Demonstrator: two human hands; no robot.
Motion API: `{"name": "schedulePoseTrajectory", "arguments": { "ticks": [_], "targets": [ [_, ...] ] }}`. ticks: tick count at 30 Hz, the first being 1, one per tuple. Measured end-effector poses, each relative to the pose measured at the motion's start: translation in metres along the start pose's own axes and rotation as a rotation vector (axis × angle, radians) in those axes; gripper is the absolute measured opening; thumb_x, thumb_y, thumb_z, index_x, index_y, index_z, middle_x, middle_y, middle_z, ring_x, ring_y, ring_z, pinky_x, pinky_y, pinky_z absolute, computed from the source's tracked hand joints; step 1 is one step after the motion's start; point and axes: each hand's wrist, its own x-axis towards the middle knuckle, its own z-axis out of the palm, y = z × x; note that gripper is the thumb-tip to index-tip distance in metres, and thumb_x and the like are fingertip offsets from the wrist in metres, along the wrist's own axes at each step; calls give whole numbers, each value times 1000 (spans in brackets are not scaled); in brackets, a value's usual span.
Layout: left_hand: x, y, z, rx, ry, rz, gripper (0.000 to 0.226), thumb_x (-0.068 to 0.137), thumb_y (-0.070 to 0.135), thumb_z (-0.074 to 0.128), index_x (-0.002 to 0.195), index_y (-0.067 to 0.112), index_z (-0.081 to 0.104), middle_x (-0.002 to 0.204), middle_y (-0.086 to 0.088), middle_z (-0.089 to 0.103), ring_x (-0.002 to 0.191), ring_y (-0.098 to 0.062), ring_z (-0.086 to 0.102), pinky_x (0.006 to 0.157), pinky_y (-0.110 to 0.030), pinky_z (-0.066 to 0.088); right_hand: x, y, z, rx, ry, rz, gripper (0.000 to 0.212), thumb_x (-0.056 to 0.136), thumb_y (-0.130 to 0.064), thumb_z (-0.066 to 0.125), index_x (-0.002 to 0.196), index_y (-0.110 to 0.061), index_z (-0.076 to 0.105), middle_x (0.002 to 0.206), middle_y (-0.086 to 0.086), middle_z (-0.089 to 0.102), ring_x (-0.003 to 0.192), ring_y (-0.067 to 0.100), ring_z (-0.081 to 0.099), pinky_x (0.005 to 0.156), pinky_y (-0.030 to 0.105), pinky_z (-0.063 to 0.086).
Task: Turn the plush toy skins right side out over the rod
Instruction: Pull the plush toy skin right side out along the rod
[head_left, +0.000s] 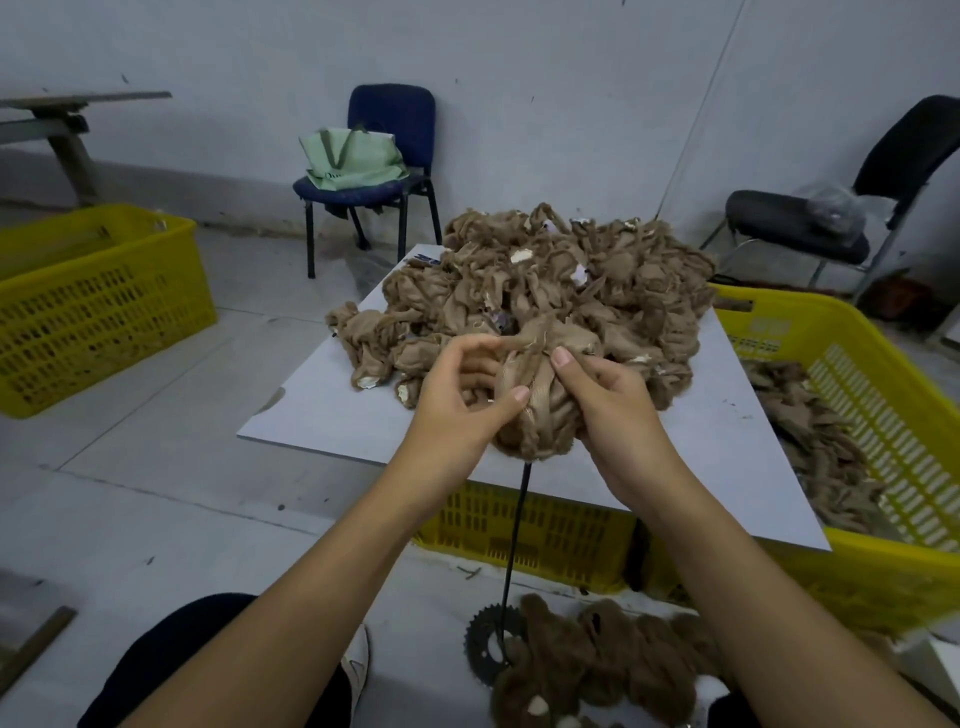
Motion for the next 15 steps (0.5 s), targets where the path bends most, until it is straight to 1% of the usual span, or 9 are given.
{"name": "schedulePoseTrajectory", "arguments": {
  "ticks": [2, 3, 4, 6, 8, 9, 10, 12, 15],
  "targets": [
    [-3, 1, -3, 49, 0, 41, 45, 83, 4, 79, 114, 30, 57, 112, -7, 62, 95, -4, 60, 81, -20, 53, -3, 0, 2, -62, 5, -32, 31, 102, -24, 54, 103, 2, 71, 90, 18, 74, 82, 28, 72, 73, 38, 59],
    [-4, 1, -3, 75, -17, 38, 49, 81, 2, 80, 112, 32, 55, 113, -10, 61, 94, -6, 60, 81, -24, 56, -5, 0, 2, -102, 12, -54, 30, 102, -24, 54, 98, 2, 69, 82, 14, 71, 71, 20, 69, 63, 32, 56],
    [-5, 0, -2, 91, -35, 13, 53, 79, 2, 81, 112, 33, 53, 114, -12, 61, 94, -11, 62, 82, -30, 58, -7, 1, 3, -136, 20, -71, 29, 102, -23, 54, 94, 2, 67, 77, 13, 68, 67, 17, 65, 59, 29, 53],
    [-7, -3, 0, 131, -53, -43, 59, 77, 4, 83, 113, 34, 48, 111, -9, 60, 94, -20, 64, 82, -40, 60, -8, 4, 4, -158, 19, -76, 25, 102, -20, 54, 93, 1, 63, 80, 18, 67, 70, 25, 63, 62, 33, 52],
    [-8, -7, 2, 146, -39, -47, 66, 77, 4, 83, 120, 35, 44, 114, 3, 60, 96, -14, 66, 82, -36, 60, -8, 10, 6, -145, -17, -64, 20, 103, -16, 51, 103, 0, 63, 95, 23, 69, 82, 36, 66, 72, 40, 55],
    [-8, -8, 3, 124, -39, -49, 70, 78, 2, 82, 126, 34, 42, 119, 7, 60, 98, -8, 66, 83, -31, 60, -8, 13, 8, -135, -36, -64, 19, 104, -13, 48, 110, -4, 64, 102, 19, 71, 91, 34, 69, 78, 41, 57],
    [-9, -9, 4, 101, -46, -53, 71, 80, 0, 80, 130, 32, 41, 123, 8, 60, 102, -3, 66, 85, -27, 59, -9, 15, 11, -124, -45, -71, 21, 104, -9, 46, 114, -9, 65, 105, 13, 72, 97, 28, 70, 80, 37, 59],
    [-8, -10, 5, 104, -63, -39, 72, 82, -3, 77, 136, 29, 40, 127, 8, 59, 110, 1, 63, 89, -24, 57, -10, 19, 16, -85, -56, -86, 31, 101, -3, 42, 118, -17, 64, 104, 0, 74, 99, 17, 71, 77, 26, 58],
    [-7, -11, 7, 140, -80, 13, 74, 82, -6, 74, 137, 29, 40, 124, 13, 57, 110, 5, 61, 85, -17, 55, -8, 24, 18, -18, -52, -88, 39, 97, -1, 39, 119, -24, 61, 104, -9, 74, 100, 10, 70, 75, 22, 57]
  ]
}}
